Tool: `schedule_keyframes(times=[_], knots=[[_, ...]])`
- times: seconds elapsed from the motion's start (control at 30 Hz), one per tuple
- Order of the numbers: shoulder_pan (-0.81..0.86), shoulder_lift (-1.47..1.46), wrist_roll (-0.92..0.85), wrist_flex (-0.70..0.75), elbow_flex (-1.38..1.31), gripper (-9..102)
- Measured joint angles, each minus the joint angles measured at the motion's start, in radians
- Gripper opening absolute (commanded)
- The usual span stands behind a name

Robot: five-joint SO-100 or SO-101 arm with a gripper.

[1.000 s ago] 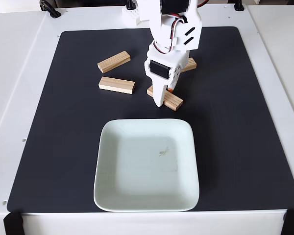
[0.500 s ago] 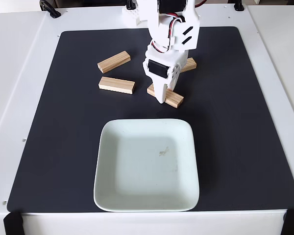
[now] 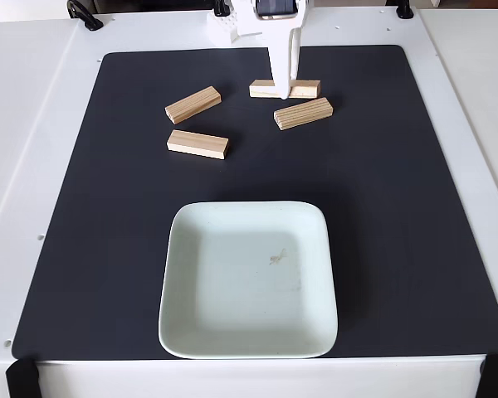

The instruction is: Pick up the wooden block and place them on the plate.

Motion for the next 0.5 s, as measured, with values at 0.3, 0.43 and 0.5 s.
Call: schedule_keyframes(times=[0.3, 0.43, 0.5], knots=[[0.037, 0.285, -0.370, -0.453, 0.123, 0], [0.063, 0.229, -0.394, -0.566, 0.034, 0], [0.063, 0.133, -0.397, -0.574, -0.061, 0]])
